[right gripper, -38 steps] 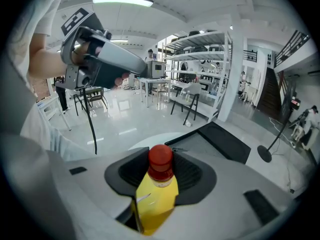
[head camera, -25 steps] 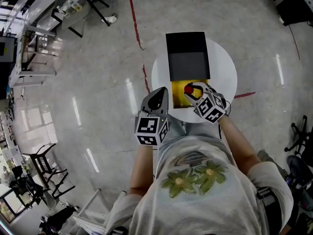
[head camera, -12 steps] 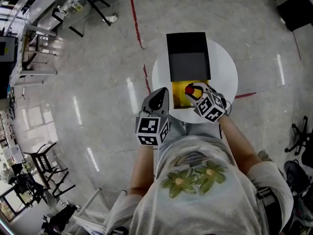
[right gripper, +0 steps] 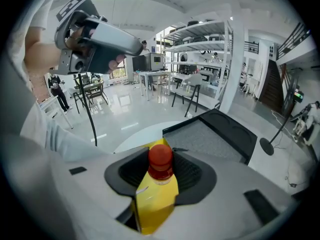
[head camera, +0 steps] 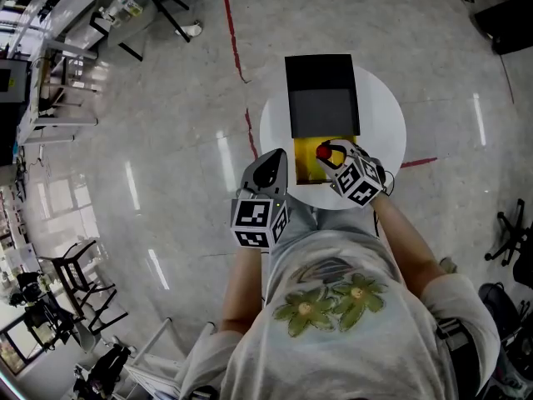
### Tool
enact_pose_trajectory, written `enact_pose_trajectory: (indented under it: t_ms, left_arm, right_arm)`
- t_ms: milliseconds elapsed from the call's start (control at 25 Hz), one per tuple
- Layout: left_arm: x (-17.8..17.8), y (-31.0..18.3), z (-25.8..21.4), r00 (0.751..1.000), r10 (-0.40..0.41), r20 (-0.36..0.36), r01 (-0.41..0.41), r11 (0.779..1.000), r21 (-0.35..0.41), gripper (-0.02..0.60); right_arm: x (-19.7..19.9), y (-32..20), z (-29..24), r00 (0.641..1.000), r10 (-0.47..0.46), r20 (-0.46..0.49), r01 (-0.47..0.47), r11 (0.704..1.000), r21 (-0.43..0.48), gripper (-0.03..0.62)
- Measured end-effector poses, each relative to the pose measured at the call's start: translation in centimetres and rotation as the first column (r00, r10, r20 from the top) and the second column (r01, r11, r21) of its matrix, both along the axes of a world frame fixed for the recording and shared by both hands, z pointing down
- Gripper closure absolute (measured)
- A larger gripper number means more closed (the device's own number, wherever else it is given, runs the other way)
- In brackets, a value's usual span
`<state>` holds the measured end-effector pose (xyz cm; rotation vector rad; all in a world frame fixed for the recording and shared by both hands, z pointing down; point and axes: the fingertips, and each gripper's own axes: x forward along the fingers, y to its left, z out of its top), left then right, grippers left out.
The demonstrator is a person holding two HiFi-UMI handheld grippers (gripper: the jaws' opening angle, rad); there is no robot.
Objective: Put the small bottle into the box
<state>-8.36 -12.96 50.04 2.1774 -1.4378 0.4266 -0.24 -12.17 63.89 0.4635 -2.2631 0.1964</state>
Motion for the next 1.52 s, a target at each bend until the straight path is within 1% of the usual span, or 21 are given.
enact_pose_trajectory:
  t_ms: [1200,1520]
  left_arm:
    - [0.0,0.4,0.0,1.0,0.012,0.006,-0.012,1.0,-0.007,0.577]
    - [-0.1,0.7,0.1,1.0,0.019,0.007,-0.019,1.0,-0.008,0.577]
  right_arm:
    - [1.2,0.0,2.1,0.998,0.045,-0.05,-0.046,0.999,-0.007,0.442]
    - [1.3,0.4,2.9,0.997,0.042,-0.065,-0.043,0.999,-0.009,0.442]
